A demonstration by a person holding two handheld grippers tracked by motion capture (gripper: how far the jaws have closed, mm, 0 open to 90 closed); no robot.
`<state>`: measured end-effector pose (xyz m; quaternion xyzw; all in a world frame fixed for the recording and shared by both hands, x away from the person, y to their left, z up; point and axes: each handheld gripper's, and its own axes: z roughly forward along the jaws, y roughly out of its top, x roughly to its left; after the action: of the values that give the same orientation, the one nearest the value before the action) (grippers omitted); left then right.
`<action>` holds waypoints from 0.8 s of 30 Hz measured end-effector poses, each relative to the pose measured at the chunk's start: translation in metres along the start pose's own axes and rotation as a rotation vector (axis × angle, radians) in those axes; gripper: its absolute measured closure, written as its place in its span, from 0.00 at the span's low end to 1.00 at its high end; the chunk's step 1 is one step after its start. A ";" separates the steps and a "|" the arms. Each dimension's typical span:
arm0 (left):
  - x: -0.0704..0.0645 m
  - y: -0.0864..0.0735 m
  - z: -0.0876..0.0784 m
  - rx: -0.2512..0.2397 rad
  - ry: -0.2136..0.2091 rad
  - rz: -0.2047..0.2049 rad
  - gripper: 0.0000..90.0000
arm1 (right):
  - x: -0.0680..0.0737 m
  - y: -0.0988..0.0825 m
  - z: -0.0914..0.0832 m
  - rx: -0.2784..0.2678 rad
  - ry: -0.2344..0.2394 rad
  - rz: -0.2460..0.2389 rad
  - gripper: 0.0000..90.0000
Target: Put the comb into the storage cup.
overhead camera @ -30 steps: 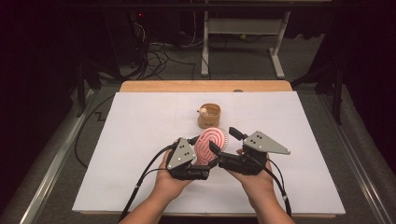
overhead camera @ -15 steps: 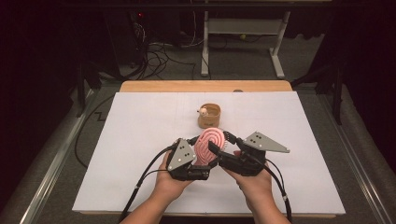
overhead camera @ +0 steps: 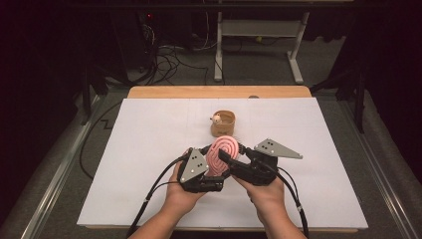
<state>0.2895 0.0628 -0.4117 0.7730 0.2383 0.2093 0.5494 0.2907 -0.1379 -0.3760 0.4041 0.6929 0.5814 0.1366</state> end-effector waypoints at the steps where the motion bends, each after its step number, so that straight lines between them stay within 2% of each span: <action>1: 0.000 -0.001 0.000 -0.001 0.005 0.001 0.22 | 0.000 -0.001 0.001 0.006 -0.005 -0.001 0.53; 9: 0.000 -0.001 0.001 -0.001 0.022 0.006 0.22 | 0.000 -0.002 0.003 0.012 -0.005 0.021 0.58; 10: -0.001 0.000 0.001 -0.006 0.023 -0.005 0.22 | 0.000 -0.002 0.004 0.010 -0.006 0.028 0.59; 16: -0.002 0.000 0.000 -0.012 0.013 -0.002 0.22 | 0.001 0.000 0.003 0.019 0.009 0.060 0.65; 24: -0.002 0.000 0.000 -0.008 0.020 0.015 0.22 | 0.002 0.002 0.003 0.041 0.014 0.060 0.67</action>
<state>0.2883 0.0612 -0.4118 0.7705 0.2369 0.2221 0.5485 0.2922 -0.1343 -0.3740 0.4233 0.6933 0.5735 0.1058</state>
